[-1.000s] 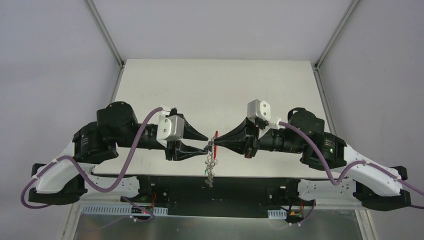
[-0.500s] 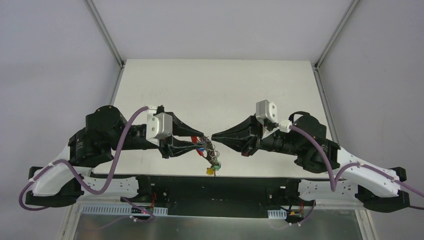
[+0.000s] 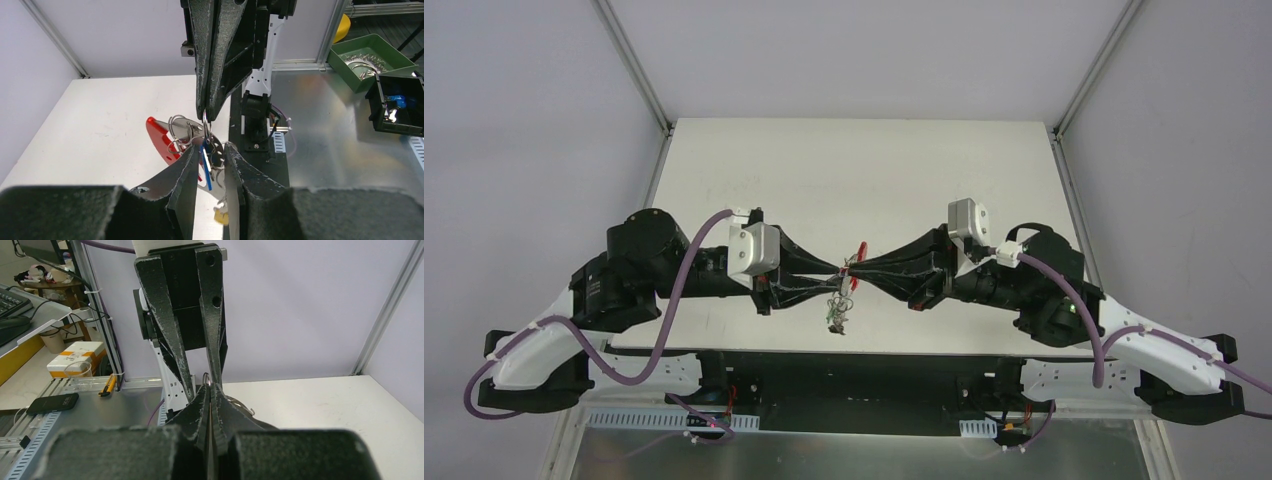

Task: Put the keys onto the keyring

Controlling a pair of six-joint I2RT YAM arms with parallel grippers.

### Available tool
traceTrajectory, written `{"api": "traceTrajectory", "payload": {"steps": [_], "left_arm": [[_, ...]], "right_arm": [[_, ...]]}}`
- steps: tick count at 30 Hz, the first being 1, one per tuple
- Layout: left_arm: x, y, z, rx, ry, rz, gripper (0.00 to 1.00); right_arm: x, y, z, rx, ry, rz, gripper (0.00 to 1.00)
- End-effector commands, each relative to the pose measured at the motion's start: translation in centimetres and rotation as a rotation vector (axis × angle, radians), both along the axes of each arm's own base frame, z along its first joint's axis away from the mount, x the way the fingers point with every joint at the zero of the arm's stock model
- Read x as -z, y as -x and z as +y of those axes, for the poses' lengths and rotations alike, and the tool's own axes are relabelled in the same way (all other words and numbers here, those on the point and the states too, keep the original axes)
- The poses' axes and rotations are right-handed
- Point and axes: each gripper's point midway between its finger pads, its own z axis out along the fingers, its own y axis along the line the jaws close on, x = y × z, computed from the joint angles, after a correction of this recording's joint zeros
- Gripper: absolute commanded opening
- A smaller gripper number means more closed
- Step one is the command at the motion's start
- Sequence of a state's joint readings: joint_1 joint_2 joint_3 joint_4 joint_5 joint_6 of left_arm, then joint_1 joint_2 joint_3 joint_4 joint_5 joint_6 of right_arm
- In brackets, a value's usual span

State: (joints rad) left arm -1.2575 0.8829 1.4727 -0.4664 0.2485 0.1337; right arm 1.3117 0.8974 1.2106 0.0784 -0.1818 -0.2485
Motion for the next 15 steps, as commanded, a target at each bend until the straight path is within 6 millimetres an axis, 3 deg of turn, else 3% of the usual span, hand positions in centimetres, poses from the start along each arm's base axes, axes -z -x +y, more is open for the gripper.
{"api": "traceTrajectory", "payload": {"steps": [1, 9, 15], "left_arm": [[-1.67, 0.26, -0.31, 0.013, 0.061, -0.003, 0.24], [-1.68, 0.29, -0.4, 0.016, 0.062, -0.004, 0.2], [-1.71, 0.34, -0.21, 0.015, 0.066, -0.004, 0.1]], "right_arm": [[-3.08, 0.19, -0.95, 0.01, -0.116, -0.042, 0.0], [-2.89, 0.19, -0.67, 0.008, -0.105, -0.043, 0.0], [-2.96, 0.18, -0.8, 0.01, -0.107, -0.044, 0.0]]}}
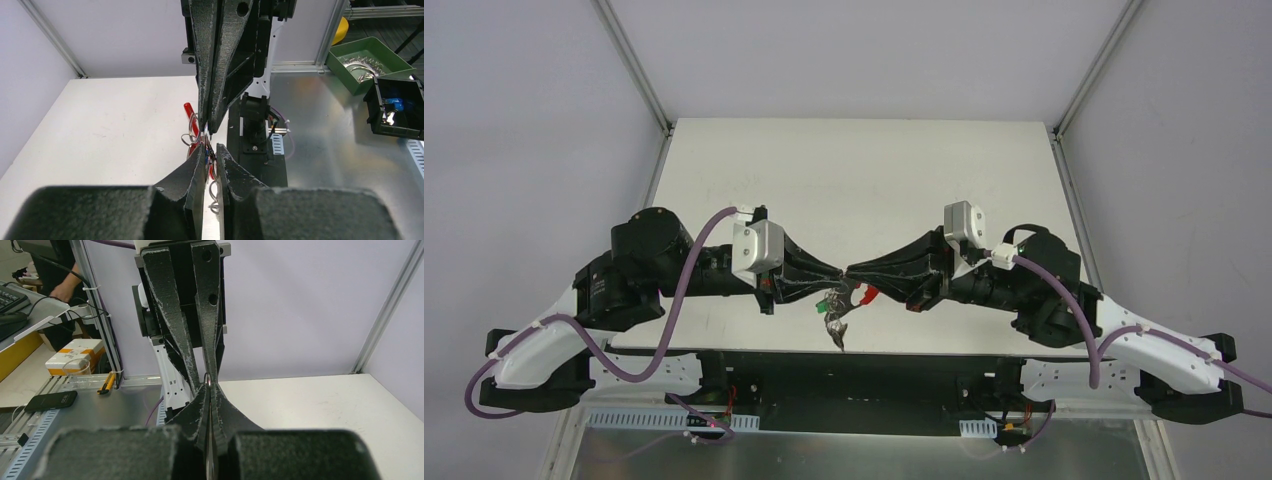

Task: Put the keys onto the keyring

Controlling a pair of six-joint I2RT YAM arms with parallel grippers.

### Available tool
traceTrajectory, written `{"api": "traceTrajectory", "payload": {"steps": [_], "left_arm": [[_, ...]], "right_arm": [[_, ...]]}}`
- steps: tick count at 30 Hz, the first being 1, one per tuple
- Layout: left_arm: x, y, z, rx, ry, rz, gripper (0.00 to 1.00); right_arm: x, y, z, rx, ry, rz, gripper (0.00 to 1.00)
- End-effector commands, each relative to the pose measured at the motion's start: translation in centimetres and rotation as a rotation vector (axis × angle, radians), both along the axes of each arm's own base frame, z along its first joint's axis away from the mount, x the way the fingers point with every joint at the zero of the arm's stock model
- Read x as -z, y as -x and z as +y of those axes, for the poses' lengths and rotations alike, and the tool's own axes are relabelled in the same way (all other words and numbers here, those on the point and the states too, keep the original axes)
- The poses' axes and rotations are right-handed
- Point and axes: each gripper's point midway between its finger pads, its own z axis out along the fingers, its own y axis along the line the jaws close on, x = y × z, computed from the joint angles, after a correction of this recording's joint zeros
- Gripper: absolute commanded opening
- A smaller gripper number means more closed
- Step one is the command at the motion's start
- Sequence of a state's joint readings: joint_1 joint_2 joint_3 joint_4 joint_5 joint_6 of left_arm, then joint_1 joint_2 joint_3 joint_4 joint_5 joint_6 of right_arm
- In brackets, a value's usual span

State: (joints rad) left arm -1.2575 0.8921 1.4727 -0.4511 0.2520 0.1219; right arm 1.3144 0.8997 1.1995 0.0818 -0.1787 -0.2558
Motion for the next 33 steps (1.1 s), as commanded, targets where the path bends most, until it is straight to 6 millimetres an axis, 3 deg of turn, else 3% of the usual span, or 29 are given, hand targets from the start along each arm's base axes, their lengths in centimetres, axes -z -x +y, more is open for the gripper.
{"api": "traceTrajectory", "payload": {"steps": [1, 5, 10, 19, 27, 33], "left_arm": [[-1.6, 0.3, 0.2, 0.011, 0.059, -0.014, 0.08], [-1.6, 0.4, 0.6, 0.008, 0.067, -0.013, 0.0], [-1.9, 0.4, 0.9, -0.002, 0.077, -0.009, 0.0], [-1.9, -1.5, 1.2, -0.118, 0.037, 0.045, 0.0], [-0.7, -2.2, 1.2, -0.165, -0.044, 0.087, 0.0], [0.7, -1.9, 0.9, -0.147, -0.135, 0.112, 0.0]], "right_arm": [[-3.4, 0.2, -1.0, 0.008, -0.114, -0.04, 0.0], [-3.3, 0.2, -1.1, 0.013, -0.113, -0.041, 0.0], [-3.0, 0.3, -1.0, 0.005, -0.097, -0.038, 0.0], [-1.7, 0.3, -1.3, 0.007, 0.035, -0.025, 0.0], [0.8, 0.2, -2.6, 0.025, 0.205, -0.021, 0.26], [1.8, 0.7, -3.4, -0.002, 0.342, -0.042, 0.35]]}}
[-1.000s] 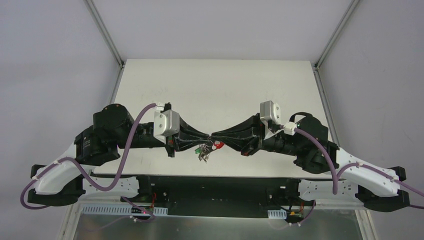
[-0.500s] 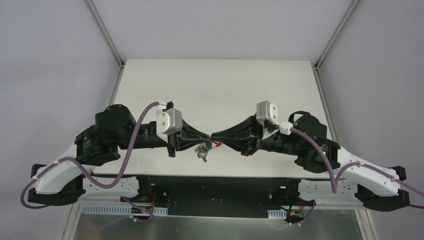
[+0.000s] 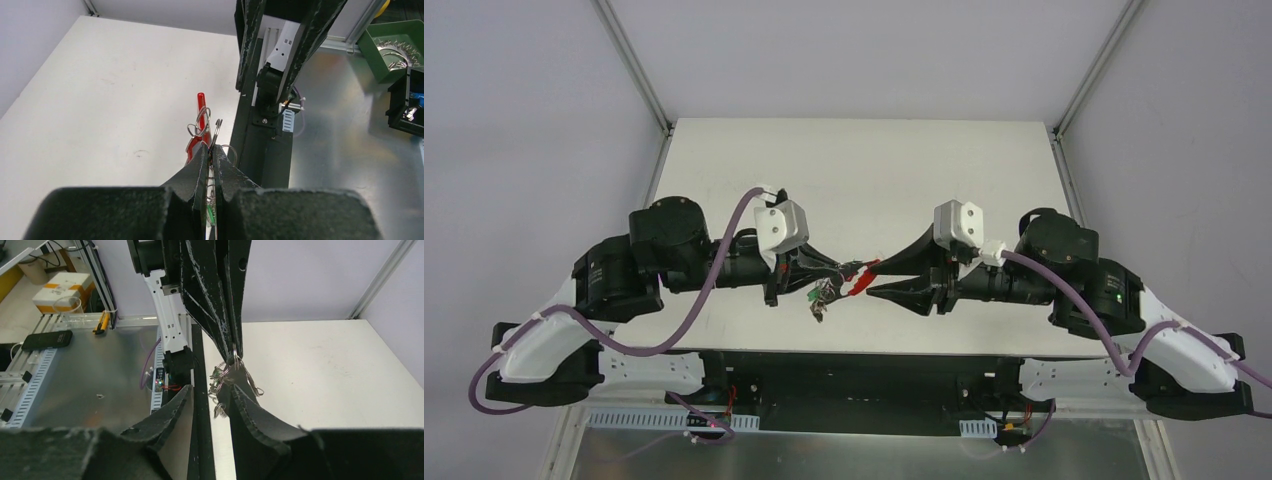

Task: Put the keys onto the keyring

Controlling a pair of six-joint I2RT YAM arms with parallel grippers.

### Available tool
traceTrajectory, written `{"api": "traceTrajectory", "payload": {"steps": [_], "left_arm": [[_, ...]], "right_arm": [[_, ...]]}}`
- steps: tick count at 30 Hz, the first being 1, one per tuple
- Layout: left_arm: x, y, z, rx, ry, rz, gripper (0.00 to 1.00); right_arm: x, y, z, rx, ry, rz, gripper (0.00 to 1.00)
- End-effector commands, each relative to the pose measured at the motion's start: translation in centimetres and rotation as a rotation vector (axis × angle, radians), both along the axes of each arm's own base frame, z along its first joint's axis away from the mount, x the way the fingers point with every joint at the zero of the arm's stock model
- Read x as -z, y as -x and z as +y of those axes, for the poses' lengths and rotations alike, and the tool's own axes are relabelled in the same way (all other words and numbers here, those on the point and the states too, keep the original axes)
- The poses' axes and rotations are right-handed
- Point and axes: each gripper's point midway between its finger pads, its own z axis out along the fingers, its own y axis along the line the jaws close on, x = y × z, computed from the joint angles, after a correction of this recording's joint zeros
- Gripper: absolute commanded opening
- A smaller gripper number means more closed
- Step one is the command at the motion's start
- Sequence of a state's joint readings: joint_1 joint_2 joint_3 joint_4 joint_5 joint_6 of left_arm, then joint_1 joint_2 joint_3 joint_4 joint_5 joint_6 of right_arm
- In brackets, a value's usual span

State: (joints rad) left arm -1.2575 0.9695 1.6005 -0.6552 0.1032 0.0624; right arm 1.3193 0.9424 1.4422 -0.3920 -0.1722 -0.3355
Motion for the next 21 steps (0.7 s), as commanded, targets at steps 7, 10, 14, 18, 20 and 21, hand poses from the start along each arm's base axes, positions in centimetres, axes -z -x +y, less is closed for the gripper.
{"api": "traceTrajectory", "payload": {"steps": [7, 10, 14, 18, 20, 21], "left_arm": [[0.7, 1.7, -0.5, 0.085, -0.072, 0.071, 0.0], [1.3, 2.0, -0.6, 0.1, -0.1, 0.09, 0.0], [1.7, 2.7, -0.4, 0.133, -0.119, 0.106, 0.0], [2.0, 2.9, -0.3, 0.14, -0.134, 0.114, 0.0], [2.0, 3.0, -0.3, 0.146, -0.138, 0.115, 0.0], [2.1, 3.0, -0.3, 0.148, -0.14, 0.117, 0.0]], "right_arm": [[0.8, 0.6, -0.2, -0.064, 0.18, -0.053, 0.38], [1.3, 0.4, 0.4, -0.071, 0.226, -0.055, 0.37], [1.7, 0.1, 1.2, -0.072, 0.256, -0.061, 0.36], [2.0, 0.2, 1.7, -0.081, 0.269, -0.049, 0.36], [2.2, 0.1, 1.9, -0.078, 0.274, -0.046, 0.36], [2.3, 0.0, 2.0, -0.077, 0.273, -0.045, 0.37]]}}
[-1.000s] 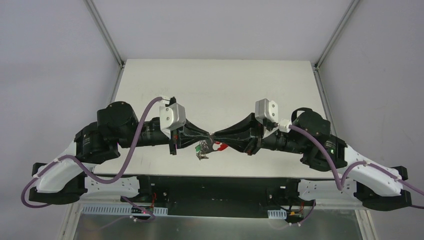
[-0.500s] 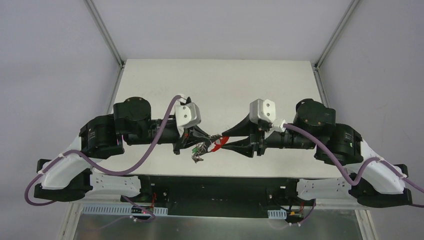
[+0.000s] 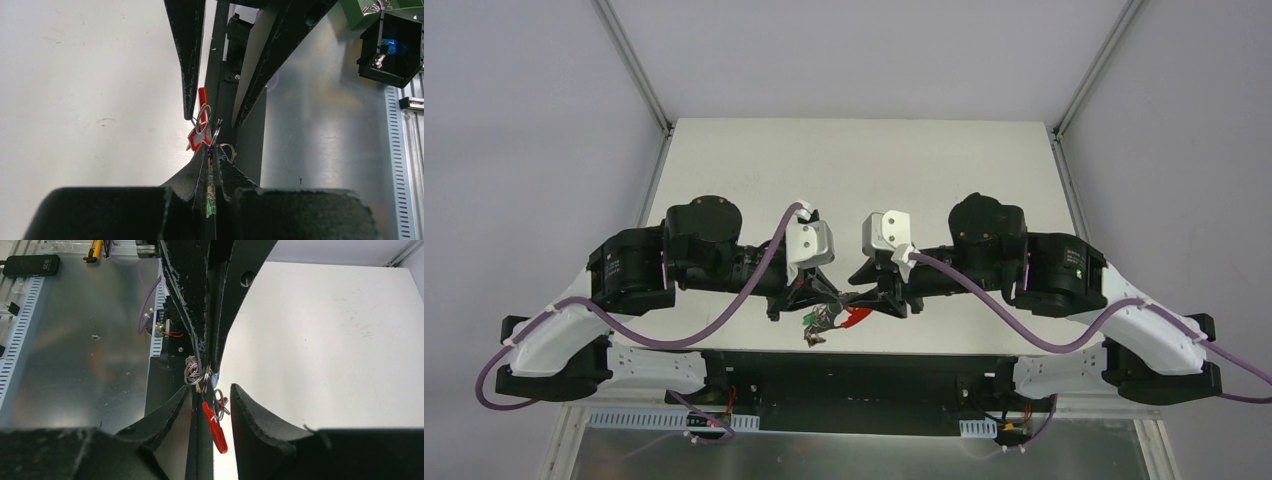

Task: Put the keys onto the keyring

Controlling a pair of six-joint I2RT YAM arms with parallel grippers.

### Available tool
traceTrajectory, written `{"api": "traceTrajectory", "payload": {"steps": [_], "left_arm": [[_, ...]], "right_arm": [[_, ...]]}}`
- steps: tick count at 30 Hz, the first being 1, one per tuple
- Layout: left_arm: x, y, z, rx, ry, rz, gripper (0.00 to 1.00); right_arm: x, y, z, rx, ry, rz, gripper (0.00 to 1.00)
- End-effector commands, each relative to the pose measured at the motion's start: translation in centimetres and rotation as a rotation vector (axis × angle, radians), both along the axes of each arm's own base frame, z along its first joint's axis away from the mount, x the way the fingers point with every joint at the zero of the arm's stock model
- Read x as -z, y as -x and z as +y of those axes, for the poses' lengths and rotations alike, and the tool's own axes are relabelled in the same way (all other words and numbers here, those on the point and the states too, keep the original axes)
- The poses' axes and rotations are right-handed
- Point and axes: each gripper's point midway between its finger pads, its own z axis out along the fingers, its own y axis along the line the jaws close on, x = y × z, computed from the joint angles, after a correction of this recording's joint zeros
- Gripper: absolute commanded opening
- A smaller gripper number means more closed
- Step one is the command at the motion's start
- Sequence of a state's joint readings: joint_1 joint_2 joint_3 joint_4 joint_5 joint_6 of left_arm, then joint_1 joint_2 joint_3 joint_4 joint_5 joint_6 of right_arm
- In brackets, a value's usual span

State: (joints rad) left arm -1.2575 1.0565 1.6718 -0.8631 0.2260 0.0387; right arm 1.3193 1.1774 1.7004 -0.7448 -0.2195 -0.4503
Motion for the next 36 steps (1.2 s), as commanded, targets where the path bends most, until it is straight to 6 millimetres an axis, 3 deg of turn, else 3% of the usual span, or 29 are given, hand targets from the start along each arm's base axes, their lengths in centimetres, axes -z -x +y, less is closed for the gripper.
{"api": "traceTrajectory", "payload": {"steps": [1, 17, 23, 28, 32, 36], "left_arm": [[-2.0, 0.8, 0.0, 0.034, 0.058, 0.002, 0.0], [-1.6, 0.7, -0.3, 0.038, 0.042, 0.001, 0.0], [-1.5, 0.7, -0.3, 0.038, 0.039, 0.0, 0.0], [-1.2, 0.7, -0.3, 0.04, 0.032, 0.003, 0.0], [-0.9, 0.8, -0.3, 0.041, 0.023, 0.006, 0.0], [-0.5, 0.8, -0.3, 0.044, 0.008, 0.006, 0.0]], "right_arm": [[-2.0, 0.2, -0.2, -0.014, -0.053, -0.015, 0.37], [-1.8, 0.1, 1.1, -0.021, -0.062, 0.001, 0.27], [-1.7, 0.1, 1.5, -0.024, -0.061, 0.006, 0.17], [-1.7, 0.0, 1.7, -0.025, -0.063, 0.01, 0.15], [-1.7, 0.0, 1.6, -0.023, -0.063, 0.013, 0.0], [-1.8, 0.0, 1.5, -0.018, -0.069, 0.016, 0.0]]}}
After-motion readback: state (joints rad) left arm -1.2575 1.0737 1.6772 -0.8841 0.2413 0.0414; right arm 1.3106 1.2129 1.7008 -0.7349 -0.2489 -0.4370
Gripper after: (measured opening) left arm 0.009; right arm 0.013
